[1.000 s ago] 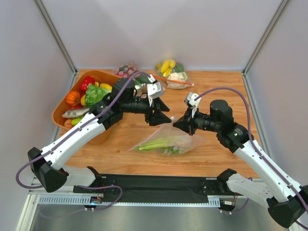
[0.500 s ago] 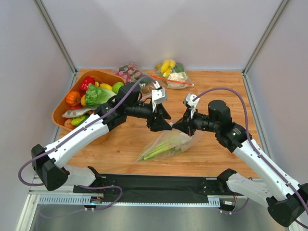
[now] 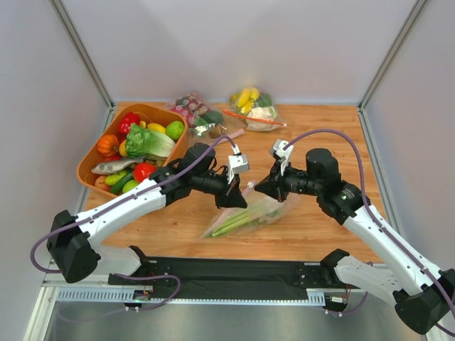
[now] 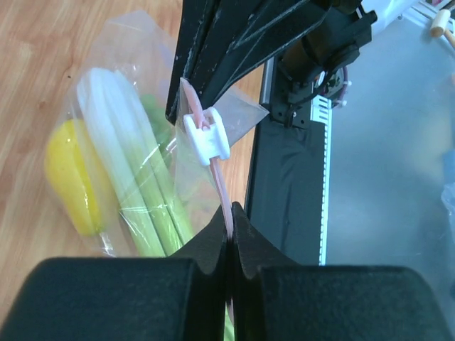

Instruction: Open the zip-top bag and remove the fake food

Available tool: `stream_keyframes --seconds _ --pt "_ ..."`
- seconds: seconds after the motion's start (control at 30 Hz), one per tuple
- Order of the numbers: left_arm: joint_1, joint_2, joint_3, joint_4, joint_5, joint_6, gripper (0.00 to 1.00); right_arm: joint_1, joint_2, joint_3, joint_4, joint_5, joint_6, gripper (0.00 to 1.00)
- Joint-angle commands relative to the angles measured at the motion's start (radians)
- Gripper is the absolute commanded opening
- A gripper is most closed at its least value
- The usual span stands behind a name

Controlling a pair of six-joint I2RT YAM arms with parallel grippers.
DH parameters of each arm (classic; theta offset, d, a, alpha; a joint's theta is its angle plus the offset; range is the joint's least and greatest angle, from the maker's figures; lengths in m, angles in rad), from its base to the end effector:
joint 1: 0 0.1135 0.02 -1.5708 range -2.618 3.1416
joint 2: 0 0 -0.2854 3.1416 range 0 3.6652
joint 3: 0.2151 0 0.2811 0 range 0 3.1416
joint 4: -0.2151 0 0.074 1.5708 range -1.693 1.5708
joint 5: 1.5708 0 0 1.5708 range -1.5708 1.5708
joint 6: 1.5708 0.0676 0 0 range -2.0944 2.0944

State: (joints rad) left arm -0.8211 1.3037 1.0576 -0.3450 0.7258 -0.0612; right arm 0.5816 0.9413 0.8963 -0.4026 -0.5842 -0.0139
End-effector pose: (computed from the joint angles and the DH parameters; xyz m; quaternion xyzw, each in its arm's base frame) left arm 0.1914 -0.2714 0.3107 0.4611 0.7042 -0.4711 0.2640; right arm 0.1855 0.1666 0.3353 -0.3844 0.7299 0.3768 0.4213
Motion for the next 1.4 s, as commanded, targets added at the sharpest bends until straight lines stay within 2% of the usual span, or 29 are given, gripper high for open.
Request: stream_keyframes --seconds 0.0,0.13,0.27,0.47,0.6,0.73,0.87,0.93,1.03,1.27,1.37 --pt "-0.01 -0.009 0.042 0.084 0.0 -0.045 0.0 0.004 -0.013 0.042 -0.004 0.02 0.005 0.0" --pt "-0.01 -0.007 0.16 -0.003 -0.144 -0.043 0.0 0.004 -0.08 0.119 -0.103 0.079 -0.014 0.0" --pt "-0.009 0.017 0.376 -0.09 -0.2 -0.058 0.0 0.004 -0.137 0.206 -0.162 0.174 -0.006 0.0" --pt "0.008 0.037 0.531 -0.178 -0.273 -0.138 0.0 0.004 -0.151 0.358 -0.261 0.369 -0.001 0.0" --pt "0.03 0.005 0.548 -0.186 -0.405 -0.235 0.0 0.003 -0.136 0.409 -0.272 0.391 0.06 0.0" --pt "0.03 -0.026 0.547 -0.207 -0.559 -0.238 0.0 0.004 -0.105 0.392 -0.249 0.4 0.127 0.0" --pt "0.034 0.002 0.541 -0.245 -0.706 -0.255 0.0 0.003 -0.038 0.365 -0.217 0.287 0.228 0.0" --pt "0.045 0.022 0.542 -0.268 -0.761 -0.32 0.0 0.004 0.008 0.356 -0.184 0.198 0.276 0.0" --pt "0.046 0.042 0.538 -0.255 -0.834 -0.392 0.0 0.003 0.036 0.349 -0.156 0.169 0.347 0.0" --pt "0.045 0.063 0.49 -0.18 -0.973 -0.489 0.0 0.011 0.085 0.371 -0.151 0.193 0.439 0.0" --pt "0.045 0.098 0.486 -0.175 -1.0 -0.538 0.0 0.059 0.1 0.375 -0.14 0.251 0.454 0.08"
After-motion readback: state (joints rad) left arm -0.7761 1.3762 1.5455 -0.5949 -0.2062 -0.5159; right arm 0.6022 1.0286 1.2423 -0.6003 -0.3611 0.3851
